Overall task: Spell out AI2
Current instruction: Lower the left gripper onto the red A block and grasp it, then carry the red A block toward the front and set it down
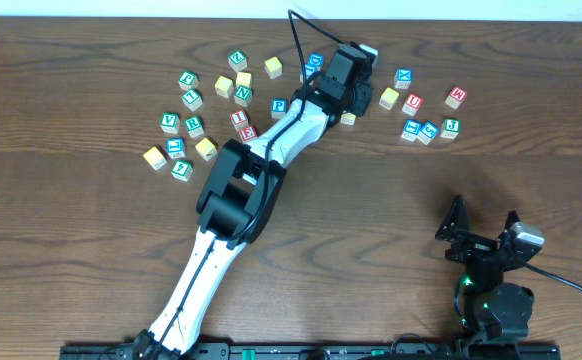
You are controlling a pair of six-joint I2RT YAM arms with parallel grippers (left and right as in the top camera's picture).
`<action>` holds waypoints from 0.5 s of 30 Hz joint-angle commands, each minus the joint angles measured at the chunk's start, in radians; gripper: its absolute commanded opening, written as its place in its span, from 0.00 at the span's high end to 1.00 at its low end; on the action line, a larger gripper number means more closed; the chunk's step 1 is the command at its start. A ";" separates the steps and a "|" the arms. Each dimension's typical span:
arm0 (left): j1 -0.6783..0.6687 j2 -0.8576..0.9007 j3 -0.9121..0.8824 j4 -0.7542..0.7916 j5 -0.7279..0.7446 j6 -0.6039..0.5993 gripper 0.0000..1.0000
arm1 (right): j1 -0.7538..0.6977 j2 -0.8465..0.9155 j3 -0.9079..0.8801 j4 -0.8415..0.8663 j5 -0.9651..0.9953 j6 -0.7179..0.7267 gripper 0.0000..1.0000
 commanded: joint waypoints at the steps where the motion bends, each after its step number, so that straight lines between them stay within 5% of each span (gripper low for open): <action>1: -0.003 -0.089 0.033 -0.029 -0.067 -0.016 0.69 | 0.006 -0.004 -0.002 -0.004 0.008 -0.011 0.01; 15: -0.002 -0.375 0.033 -0.317 -0.140 -0.016 0.69 | 0.006 -0.004 -0.002 -0.004 0.008 -0.010 0.01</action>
